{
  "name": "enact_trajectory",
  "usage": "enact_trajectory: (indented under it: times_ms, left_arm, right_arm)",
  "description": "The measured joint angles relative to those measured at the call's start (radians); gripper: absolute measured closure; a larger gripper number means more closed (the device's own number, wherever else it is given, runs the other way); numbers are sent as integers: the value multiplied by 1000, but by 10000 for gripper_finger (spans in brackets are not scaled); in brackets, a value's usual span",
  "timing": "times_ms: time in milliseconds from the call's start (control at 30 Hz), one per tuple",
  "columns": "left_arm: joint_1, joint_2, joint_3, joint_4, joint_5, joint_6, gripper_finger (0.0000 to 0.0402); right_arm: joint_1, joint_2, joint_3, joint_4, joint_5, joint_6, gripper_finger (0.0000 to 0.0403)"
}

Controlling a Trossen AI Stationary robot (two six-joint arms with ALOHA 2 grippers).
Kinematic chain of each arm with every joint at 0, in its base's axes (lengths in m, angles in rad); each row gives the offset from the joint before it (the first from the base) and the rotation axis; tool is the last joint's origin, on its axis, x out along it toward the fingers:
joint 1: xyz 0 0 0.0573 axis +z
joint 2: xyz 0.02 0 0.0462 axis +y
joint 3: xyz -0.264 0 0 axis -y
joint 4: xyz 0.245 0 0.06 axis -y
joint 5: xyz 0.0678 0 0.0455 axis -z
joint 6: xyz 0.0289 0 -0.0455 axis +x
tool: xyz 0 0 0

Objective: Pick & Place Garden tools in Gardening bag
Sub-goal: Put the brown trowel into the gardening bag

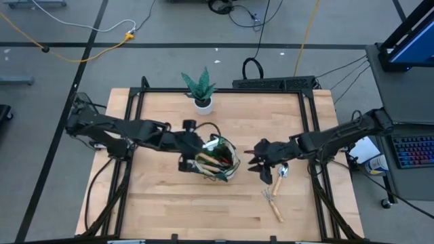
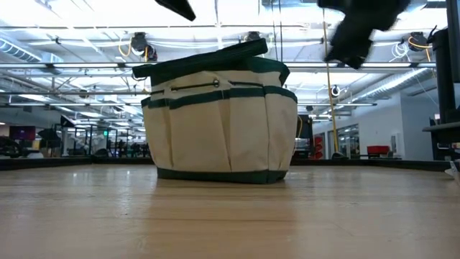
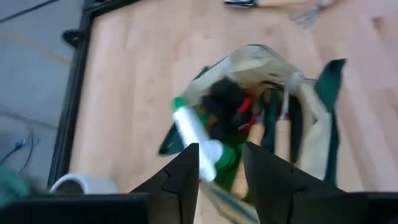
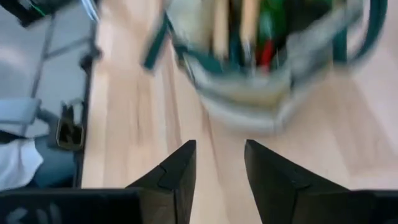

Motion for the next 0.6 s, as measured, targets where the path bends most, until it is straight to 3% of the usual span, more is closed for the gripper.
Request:
enact_trajectory:
  times_ms: [367, 600]
  left_arm:
    - [-5, -215, -211, -23, -92, -155, 299]
    - [-12, -305, -437, 220, -156, -264, 300]
  right_arm:
    - [131, 1, 0, -287, 65, 421, 273]
    - [208, 1, -96, -301, 107, 762, 273]
